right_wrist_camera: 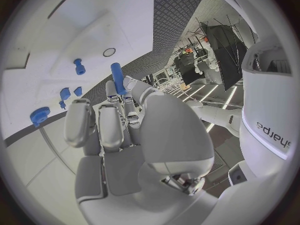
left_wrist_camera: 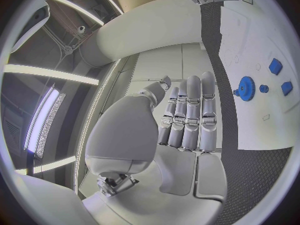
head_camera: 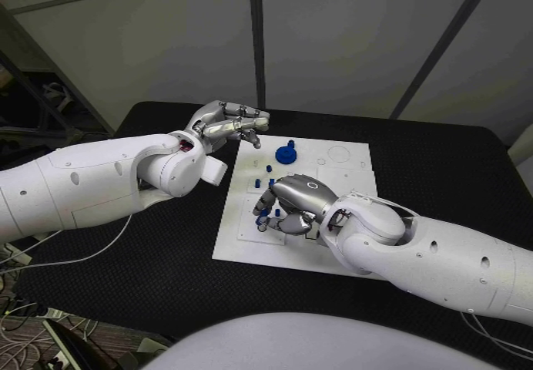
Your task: Assemble the parts on the task board
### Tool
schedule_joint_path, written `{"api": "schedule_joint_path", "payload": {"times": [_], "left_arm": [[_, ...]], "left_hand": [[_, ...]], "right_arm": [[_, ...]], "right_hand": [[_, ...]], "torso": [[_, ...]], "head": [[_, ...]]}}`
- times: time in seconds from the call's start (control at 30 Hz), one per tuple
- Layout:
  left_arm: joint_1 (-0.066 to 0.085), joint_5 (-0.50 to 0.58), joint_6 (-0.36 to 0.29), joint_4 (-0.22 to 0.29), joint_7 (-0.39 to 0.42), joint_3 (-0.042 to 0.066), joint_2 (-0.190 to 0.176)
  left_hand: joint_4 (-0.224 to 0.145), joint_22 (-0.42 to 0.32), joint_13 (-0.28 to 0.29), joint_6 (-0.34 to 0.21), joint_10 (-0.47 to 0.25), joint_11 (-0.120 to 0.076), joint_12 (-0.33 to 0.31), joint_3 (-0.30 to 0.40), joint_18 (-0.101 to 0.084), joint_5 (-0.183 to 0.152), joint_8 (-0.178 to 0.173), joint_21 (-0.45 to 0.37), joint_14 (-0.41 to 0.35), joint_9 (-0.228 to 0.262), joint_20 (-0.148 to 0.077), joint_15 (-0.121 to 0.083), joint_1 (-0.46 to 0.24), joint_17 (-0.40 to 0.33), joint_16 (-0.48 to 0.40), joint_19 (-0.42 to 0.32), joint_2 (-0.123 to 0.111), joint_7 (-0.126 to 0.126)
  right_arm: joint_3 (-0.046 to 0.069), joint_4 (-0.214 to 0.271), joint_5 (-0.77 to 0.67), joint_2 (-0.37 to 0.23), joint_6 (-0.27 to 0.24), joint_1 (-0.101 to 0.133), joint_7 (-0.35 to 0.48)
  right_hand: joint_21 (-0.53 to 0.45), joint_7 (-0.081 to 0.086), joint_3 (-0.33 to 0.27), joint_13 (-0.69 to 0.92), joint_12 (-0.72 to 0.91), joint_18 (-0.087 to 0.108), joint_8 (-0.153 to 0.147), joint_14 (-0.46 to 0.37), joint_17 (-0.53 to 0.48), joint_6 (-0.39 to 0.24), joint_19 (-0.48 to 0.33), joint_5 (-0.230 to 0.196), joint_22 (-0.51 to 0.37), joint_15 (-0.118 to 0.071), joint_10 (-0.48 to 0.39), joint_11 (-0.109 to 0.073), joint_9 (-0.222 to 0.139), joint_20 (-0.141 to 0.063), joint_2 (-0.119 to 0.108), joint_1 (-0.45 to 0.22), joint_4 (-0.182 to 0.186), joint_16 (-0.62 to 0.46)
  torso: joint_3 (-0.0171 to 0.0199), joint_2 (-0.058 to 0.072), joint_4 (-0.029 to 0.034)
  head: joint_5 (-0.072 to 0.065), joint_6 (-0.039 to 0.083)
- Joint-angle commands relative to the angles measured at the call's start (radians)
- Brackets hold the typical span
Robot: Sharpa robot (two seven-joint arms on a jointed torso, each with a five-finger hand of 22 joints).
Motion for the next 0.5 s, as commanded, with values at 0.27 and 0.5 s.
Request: {"api": "schedule_joint_path", "payload": {"times": [0.27,0.5], "left_arm": [[0.001,0.002,0.013,0.0,0.006,0.001,0.002],[0.001,0.002,0.013,0.001,0.006,0.001,0.002]], "left_hand": [[0.0,-0.001,0.001,0.0,-0.008,0.002,-0.006,-0.006,-0.01,0.003,-0.007,-0.006,-0.006,-0.002,0.003,0.004,-0.001,-0.001,-0.005,0.002,0.008,0.006],[0.0,-0.001,0.001,0.0,-0.008,0.002,-0.006,-0.006,-0.01,0.003,-0.007,-0.006,-0.006,-0.002,0.003,0.004,-0.001,-0.001,-0.005,0.002,0.008,0.006]], "right_arm": [[-0.002,-0.021,0.005,0.004,0.017,-0.004,0.014],[-0.004,-0.037,0.005,0.007,0.021,-0.008,0.013]], "right_hand": [[0.003,0.003,0.01,0.002,0.004,-0.005,-0.006,0.026,-0.001,-0.004,0.003,0.004,-0.003,-0.001,0.036,-0.044,0.0,-0.002,0.0,0.006,-0.014,0.005],[0.002,0.003,0.01,0.002,0.004,-0.005,-0.007,0.026,-0.002,-0.004,0.003,0.004,-0.003,-0.001,0.036,-0.044,0.0,-0.001,0.0,0.006,-0.014,0.005]], "torso": [[-0.0004,0.0,0.0003],[0.0001,0.0,0.0002]], "head": [[-0.001,-0.002],[0.001,-0.002]]}}
